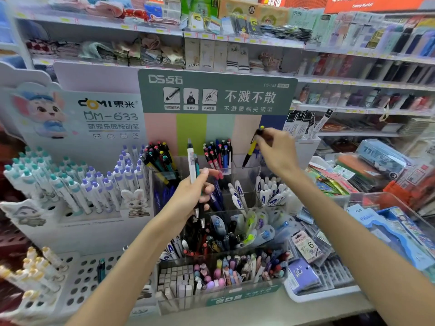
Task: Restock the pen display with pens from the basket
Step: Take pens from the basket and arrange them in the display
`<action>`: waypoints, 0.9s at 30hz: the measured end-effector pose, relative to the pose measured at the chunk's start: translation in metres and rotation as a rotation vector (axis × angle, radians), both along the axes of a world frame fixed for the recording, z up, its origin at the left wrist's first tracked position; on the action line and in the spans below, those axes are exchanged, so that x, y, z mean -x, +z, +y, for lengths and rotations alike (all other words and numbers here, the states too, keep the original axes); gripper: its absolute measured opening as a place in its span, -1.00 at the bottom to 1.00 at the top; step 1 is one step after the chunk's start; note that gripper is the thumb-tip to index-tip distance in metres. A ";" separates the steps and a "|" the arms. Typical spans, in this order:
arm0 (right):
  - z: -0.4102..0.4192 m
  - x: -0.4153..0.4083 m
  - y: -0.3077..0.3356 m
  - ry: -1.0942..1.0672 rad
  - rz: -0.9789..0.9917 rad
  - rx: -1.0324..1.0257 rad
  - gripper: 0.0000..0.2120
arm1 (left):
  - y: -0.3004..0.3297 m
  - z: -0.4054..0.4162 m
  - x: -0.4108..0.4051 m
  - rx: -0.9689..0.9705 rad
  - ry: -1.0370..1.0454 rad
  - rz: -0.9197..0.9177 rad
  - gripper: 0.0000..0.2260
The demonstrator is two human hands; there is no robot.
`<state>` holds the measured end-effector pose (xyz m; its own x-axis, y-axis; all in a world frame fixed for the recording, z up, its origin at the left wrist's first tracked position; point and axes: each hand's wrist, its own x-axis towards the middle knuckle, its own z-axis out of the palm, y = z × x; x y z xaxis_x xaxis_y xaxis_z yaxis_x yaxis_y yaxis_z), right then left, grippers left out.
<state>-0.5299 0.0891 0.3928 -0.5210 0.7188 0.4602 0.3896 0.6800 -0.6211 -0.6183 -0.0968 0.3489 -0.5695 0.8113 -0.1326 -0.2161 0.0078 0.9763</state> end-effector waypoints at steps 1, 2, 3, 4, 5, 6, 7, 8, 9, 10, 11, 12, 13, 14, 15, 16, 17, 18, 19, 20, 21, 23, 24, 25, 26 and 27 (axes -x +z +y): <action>0.000 0.006 -0.006 0.005 -0.048 -0.012 -0.82 | -0.001 0.001 0.000 0.022 -0.009 0.007 -0.76; 0.001 0.011 -0.011 0.013 -0.086 0.005 -0.82 | -0.003 0.002 0.001 0.042 -0.015 0.005 -0.79; 0.002 0.017 -0.015 0.023 -0.118 0.037 -0.82 | -0.003 0.003 0.000 0.059 -0.017 -0.004 -0.81; 0.003 0.021 -0.018 0.027 -0.140 0.081 -0.82 | -0.004 0.004 0.001 0.072 -0.015 -0.025 -0.83; 0.004 0.025 -0.021 0.028 -0.128 0.129 -0.84 | -0.004 0.004 0.001 0.080 -0.011 -0.061 -0.83; 0.003 0.029 -0.023 0.019 -0.092 0.172 -0.84 | -0.004 0.003 0.002 0.081 -0.010 -0.110 -0.81; 0.002 0.032 -0.025 0.000 -0.048 0.196 -0.83 | -0.005 0.002 0.003 0.070 -0.016 -0.159 -0.78; 0.001 0.034 -0.025 -0.020 -0.012 0.201 -0.81 | -0.006 0.001 0.004 0.051 -0.029 -0.198 -0.74; 0.001 0.035 -0.027 -0.031 0.007 0.201 -0.81 | -0.008 0.001 0.005 0.032 -0.042 -0.221 -0.72; 0.001 0.036 -0.027 -0.037 0.009 0.195 -0.83 | -0.009 0.000 0.006 0.014 -0.049 -0.237 -0.72; 0.002 0.036 -0.027 -0.040 -0.006 0.186 -0.84 | -0.009 0.000 0.006 -0.008 -0.047 -0.255 -0.73; 0.002 0.036 -0.027 -0.040 -0.040 0.175 -0.84 | -0.009 0.001 0.006 -0.035 -0.032 -0.283 -0.76; 0.003 0.036 -0.027 -0.034 -0.076 0.162 -0.83 | -0.007 0.003 0.005 -0.059 -0.018 -0.308 -0.80; 0.004 0.033 -0.025 -0.032 -0.105 0.148 -0.80 | -0.006 0.005 0.003 -0.074 -0.012 -0.323 -0.82; 0.003 0.031 -0.023 -0.032 -0.111 0.128 -0.77 | -0.005 0.007 0.001 -0.083 -0.011 -0.326 -0.83; 0.001 0.027 -0.020 -0.048 -0.087 0.098 -0.75 | -0.003 0.009 -0.001 -0.089 -0.020 -0.321 -0.82; -0.004 0.021 -0.016 -0.060 -0.031 0.073 -0.75 | -0.003 0.011 -0.003 -0.100 -0.030 -0.312 -0.80; -0.010 0.015 -0.011 -0.047 0.029 0.081 -0.77 | -0.003 0.014 -0.005 -0.112 -0.040 -0.297 -0.79; -0.018 0.008 -0.006 0.001 0.062 0.140 -0.77 | -0.002 0.015 -0.007 -0.123 -0.047 -0.272 -0.78; -0.028 0.001 -0.001 0.079 0.047 0.242 -0.75 | -0.002 0.017 -0.008 -0.130 -0.054 -0.242 -0.77; -0.038 -0.005 0.002 0.171 -0.011 0.360 -0.73 | -0.002 0.019 -0.011 -0.133 -0.060 -0.213 -0.78; -0.051 -0.014 0.002 0.277 -0.115 0.467 -0.75 | -0.004 0.025 -0.015 -0.126 -0.077 -0.164 -0.78; -0.054 -0.015 0.001 0.284 -0.121 0.452 -0.78 | -0.005 0.027 -0.017 -0.121 -0.086 -0.148 -0.78; -0.054 -0.017 0.002 0.277 -0.101 0.433 -0.79 | -0.005 0.029 -0.018 -0.120 -0.097 -0.139 -0.78; -0.052 -0.020 0.005 0.267 -0.072 0.437 -0.81 | -0.004 0.030 -0.020 -0.121 -0.108 -0.131 -0.76; -0.050 -0.022 0.009 0.262 -0.031 0.470 -0.81 | -0.003 0.032 -0.020 -0.116 -0.110 -0.121 -0.75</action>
